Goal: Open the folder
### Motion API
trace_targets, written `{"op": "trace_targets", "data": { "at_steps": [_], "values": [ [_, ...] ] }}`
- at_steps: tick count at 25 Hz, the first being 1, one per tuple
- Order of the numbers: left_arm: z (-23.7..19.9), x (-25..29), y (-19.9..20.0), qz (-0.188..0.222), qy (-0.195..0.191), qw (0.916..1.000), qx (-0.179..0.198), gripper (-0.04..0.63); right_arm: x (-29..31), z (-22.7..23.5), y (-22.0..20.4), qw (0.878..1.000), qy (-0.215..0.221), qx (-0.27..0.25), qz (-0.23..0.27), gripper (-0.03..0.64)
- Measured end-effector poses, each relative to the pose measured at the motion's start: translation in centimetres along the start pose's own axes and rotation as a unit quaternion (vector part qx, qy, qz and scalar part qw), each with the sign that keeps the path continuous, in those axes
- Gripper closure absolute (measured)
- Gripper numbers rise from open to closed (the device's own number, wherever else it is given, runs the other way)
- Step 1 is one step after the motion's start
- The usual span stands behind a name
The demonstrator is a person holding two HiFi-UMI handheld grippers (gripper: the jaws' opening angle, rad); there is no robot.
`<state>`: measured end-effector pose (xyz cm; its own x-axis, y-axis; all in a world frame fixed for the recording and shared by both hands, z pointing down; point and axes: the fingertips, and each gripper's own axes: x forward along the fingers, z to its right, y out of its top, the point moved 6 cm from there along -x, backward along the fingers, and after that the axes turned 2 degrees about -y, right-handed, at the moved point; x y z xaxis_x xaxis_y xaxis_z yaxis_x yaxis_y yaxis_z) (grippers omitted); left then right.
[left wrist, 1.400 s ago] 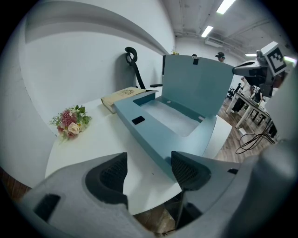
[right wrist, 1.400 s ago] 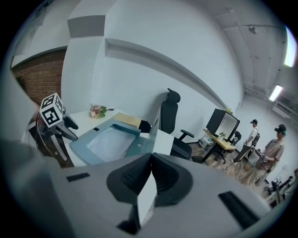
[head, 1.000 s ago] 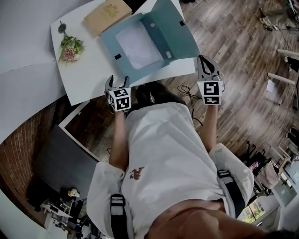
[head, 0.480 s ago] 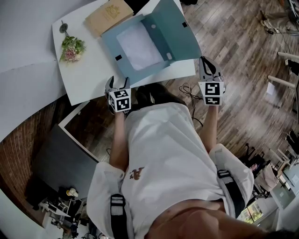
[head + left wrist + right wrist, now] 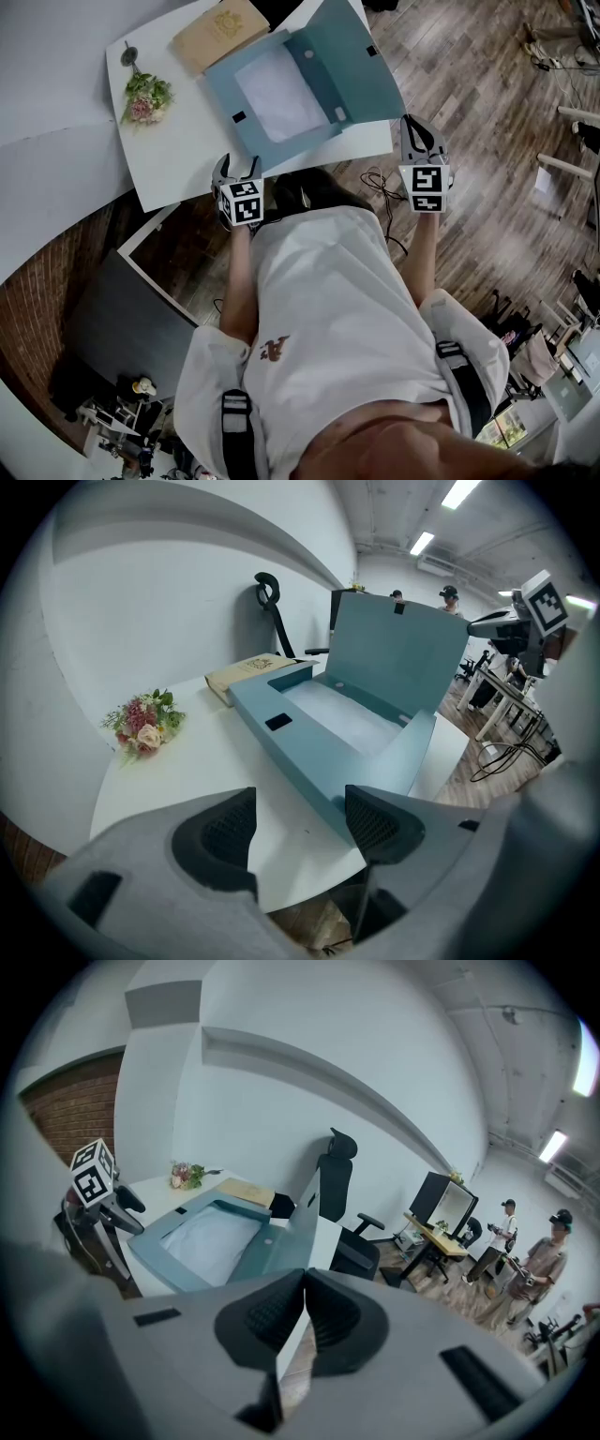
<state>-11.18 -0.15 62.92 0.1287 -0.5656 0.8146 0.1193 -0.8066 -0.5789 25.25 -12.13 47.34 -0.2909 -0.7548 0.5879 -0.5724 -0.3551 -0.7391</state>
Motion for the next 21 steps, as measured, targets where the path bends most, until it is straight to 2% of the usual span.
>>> {"op": "trace_targets", "data": {
  "at_steps": [21],
  "values": [
    [0.00,-0.06,-0.06,0.000,0.000,1.0000,0.002,0.288,-0.13,-0.20,-0.06,1.000,-0.001,-0.003,-0.002,0.604]
  ]
}}
